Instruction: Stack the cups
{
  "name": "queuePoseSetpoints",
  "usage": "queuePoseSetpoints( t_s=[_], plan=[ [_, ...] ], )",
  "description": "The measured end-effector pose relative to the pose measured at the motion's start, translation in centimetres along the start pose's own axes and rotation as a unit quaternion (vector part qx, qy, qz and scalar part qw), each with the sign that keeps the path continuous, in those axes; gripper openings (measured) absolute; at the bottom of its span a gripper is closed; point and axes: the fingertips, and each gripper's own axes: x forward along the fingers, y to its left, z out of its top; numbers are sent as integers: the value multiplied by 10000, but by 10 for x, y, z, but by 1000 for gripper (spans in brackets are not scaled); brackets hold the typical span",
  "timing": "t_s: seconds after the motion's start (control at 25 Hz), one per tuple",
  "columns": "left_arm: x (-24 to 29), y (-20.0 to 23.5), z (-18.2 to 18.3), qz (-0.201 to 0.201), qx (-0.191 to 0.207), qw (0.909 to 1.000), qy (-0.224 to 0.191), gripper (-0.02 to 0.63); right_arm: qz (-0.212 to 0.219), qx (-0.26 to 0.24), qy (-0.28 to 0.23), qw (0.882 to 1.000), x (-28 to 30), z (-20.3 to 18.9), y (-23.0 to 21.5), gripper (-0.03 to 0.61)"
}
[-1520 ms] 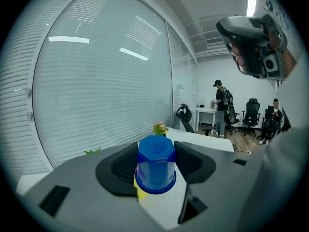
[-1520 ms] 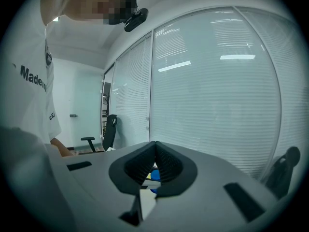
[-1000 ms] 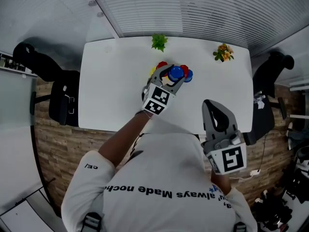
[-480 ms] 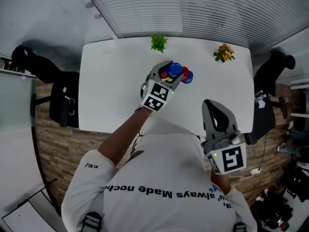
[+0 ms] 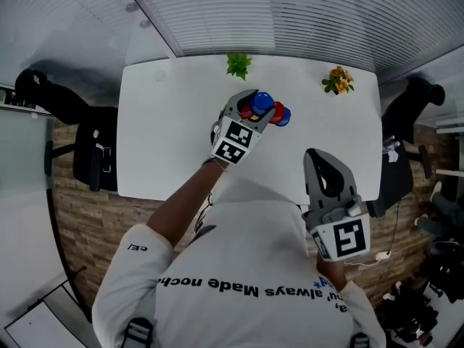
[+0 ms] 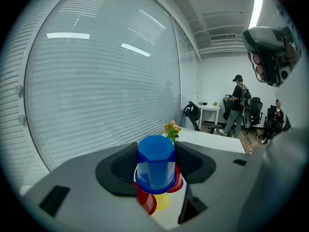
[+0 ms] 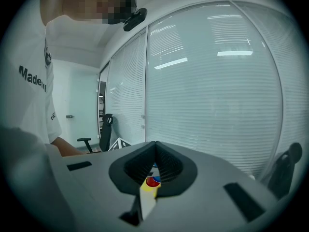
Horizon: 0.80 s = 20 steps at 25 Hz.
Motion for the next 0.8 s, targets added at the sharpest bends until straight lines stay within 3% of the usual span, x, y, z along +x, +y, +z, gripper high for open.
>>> queuePoseSetpoints(
  t_s=[0.8],
  plan=[
    [9,7,-7,-41,-68,9999,79,259,8,38,76,10000,9,-3,-6,8]
  ],
)
